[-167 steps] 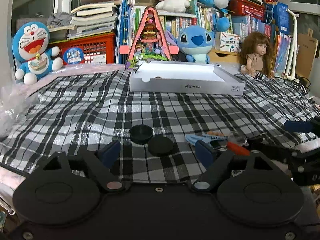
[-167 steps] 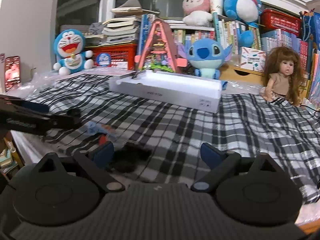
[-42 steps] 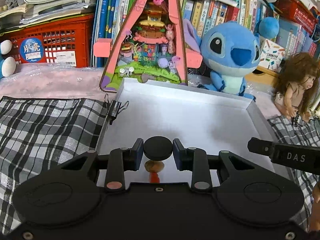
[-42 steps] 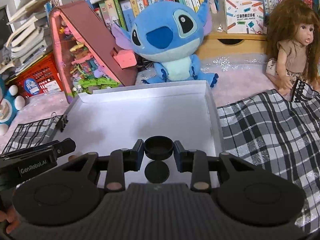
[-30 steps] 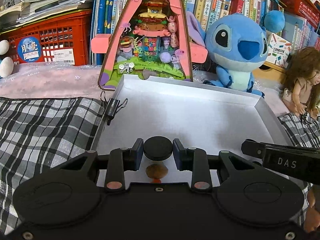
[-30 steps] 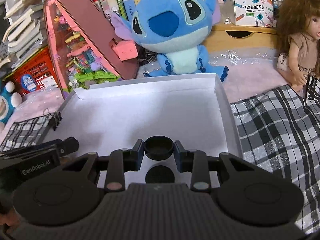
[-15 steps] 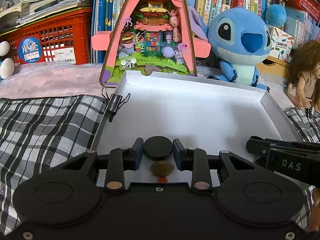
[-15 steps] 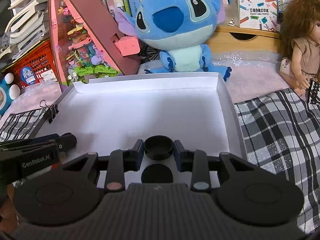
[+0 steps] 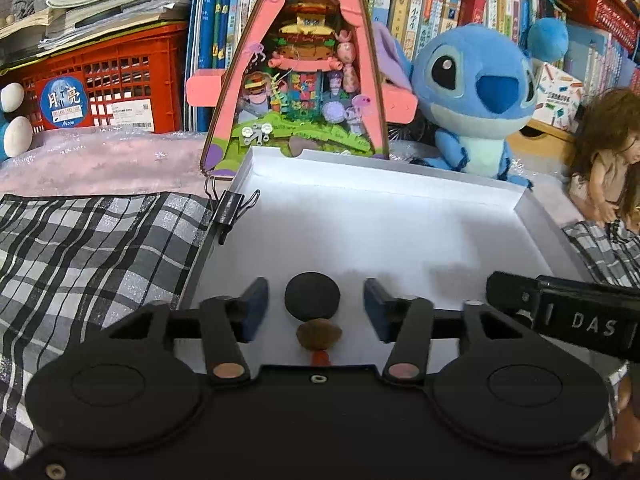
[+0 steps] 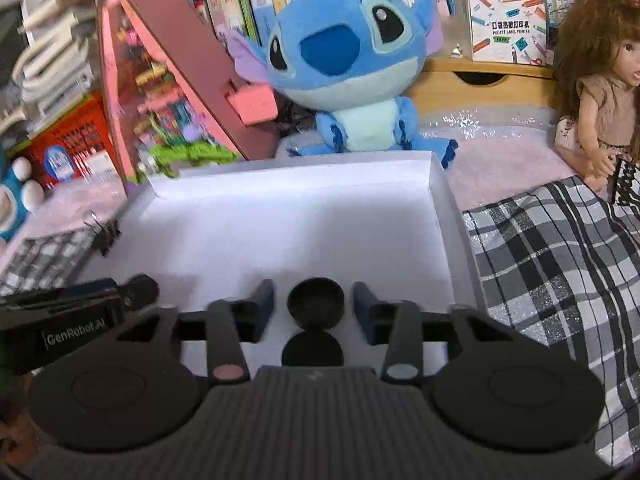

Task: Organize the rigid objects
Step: 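Carry black puck in left tool while right tool carries black cup into tray, then open left tool releasing puck while right tool releases cup in tray, then lift both tools out of the tray back toward the cloth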

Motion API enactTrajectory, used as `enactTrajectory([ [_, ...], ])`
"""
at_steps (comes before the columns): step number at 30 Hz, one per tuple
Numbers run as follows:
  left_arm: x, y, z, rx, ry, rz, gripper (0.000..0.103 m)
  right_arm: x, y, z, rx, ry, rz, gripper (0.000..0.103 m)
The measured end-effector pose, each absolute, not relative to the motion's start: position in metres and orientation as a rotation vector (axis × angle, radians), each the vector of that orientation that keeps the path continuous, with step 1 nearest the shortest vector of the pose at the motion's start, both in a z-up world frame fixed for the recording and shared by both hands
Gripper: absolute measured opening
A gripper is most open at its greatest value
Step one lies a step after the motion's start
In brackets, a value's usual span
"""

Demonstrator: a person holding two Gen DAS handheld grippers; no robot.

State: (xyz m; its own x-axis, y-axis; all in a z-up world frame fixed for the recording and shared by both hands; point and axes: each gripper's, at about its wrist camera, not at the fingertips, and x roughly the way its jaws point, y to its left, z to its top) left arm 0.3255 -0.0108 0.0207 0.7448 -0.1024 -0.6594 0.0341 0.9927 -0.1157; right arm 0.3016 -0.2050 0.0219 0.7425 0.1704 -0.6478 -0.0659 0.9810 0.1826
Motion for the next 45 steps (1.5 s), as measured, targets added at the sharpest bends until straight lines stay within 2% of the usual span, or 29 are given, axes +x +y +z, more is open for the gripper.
enactTrajectory([
  [5,0.311,-0.010,0.033,-0.082,0.683,-0.093,0.078,0.293,-0.213,0.034,0.158,0.675,0.137,0.079],
  [11,0.288,-0.006,0.046,-0.097,0.655,-0.133,0.086,0.275,-0.219,0.044,0.144,0.636,0.151,0.086],
  [23,0.234,-0.003,0.059,-0.099,0.604,-0.199,0.091,0.226,-0.226,0.054,0.103,0.573,0.205,0.096],
  [31,0.203,-0.002,0.063,-0.098,0.567,-0.222,0.096,0.193,-0.223,0.055,0.068,0.544,0.231,0.098],
  [45,0.145,0.004,0.055,-0.068,0.538,-0.255,0.098,0.141,-0.223,0.055,0.045,0.486,0.264,0.103],
])
